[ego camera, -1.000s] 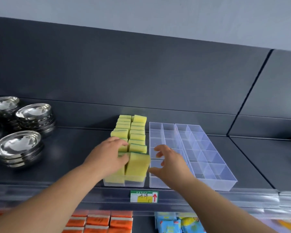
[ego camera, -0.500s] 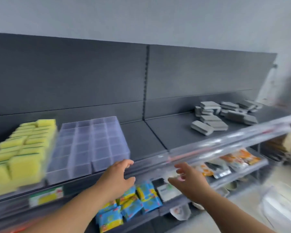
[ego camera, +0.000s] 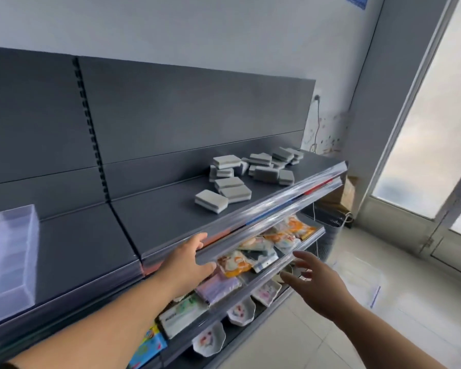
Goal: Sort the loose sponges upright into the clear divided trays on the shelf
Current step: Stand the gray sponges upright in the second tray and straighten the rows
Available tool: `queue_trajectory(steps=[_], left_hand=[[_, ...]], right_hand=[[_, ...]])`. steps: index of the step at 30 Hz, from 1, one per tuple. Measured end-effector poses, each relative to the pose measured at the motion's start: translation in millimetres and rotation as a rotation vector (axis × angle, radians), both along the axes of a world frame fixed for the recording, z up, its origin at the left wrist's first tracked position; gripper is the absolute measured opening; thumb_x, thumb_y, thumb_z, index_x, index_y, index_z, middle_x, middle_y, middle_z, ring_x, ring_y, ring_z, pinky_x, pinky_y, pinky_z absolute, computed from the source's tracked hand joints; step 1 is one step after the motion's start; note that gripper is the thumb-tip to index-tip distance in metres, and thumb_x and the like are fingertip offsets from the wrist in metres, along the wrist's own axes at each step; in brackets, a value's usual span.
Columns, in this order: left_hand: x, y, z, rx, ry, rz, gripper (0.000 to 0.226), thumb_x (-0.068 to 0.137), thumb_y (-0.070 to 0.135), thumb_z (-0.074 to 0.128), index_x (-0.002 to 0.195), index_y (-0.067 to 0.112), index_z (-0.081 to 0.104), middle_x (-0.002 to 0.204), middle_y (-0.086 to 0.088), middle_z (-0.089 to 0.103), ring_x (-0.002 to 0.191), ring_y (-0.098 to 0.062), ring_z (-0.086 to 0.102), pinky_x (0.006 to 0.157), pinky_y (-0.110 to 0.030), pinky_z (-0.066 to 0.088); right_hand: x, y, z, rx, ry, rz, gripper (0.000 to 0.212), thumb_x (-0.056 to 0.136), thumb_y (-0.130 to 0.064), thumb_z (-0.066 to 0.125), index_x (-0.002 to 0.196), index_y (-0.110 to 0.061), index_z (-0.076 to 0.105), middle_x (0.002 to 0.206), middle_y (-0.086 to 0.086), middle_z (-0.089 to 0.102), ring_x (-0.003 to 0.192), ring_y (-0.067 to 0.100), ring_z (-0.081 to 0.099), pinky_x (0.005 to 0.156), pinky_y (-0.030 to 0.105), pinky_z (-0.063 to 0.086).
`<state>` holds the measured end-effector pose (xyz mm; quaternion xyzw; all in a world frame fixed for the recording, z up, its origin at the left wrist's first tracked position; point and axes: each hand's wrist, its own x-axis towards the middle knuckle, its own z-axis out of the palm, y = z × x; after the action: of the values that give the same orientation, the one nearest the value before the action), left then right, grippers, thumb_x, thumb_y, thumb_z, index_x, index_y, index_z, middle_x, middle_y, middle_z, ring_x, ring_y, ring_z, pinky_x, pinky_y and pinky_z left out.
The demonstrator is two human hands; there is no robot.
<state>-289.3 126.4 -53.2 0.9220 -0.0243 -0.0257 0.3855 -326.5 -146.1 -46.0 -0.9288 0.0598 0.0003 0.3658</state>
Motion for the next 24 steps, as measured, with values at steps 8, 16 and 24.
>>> queue_trajectory(steps=[8,16,24], left_hand=[[155,5,-6,0.013,-0.139,0.042,0.059,0.089,0.026,0.061,0.142,0.024,0.035,0.142,0.000,0.042,0.128,-0.018,0.043,0.101,-0.028,0.037],[296,24,-19,0.464,0.009,-0.297,0.079,0.090,0.050,0.052,0.151,0.031,0.005,0.160,0.011,0.001,0.147,-0.012,-0.002,0.120,-0.034,0.001],[333,33,-28,0.640,-0.025,-0.335,0.058,0.090,0.042,0.054,0.142,0.035,0.030,0.145,0.011,0.030,0.140,-0.011,0.017,0.119,-0.036,-0.007]], right_hand=[[149,20,-1,-0.032,-0.011,0.067,0.062,0.080,-0.052,0.067,0.135,-0.035,0.044,0.127,-0.011,0.058,0.106,0.007,0.058,0.090,0.027,0.050],[326,80,4,-0.312,-0.010,0.280,0.059,0.089,-0.042,0.059,0.142,-0.031,0.037,0.145,-0.006,0.043,0.132,0.016,0.040,0.105,0.027,0.032],[406,86,-16,-0.651,0.110,0.470,0.064,0.090,-0.034,0.052,0.148,-0.033,0.024,0.152,-0.007,0.031,0.140,0.020,0.025,0.116,0.033,0.022]])
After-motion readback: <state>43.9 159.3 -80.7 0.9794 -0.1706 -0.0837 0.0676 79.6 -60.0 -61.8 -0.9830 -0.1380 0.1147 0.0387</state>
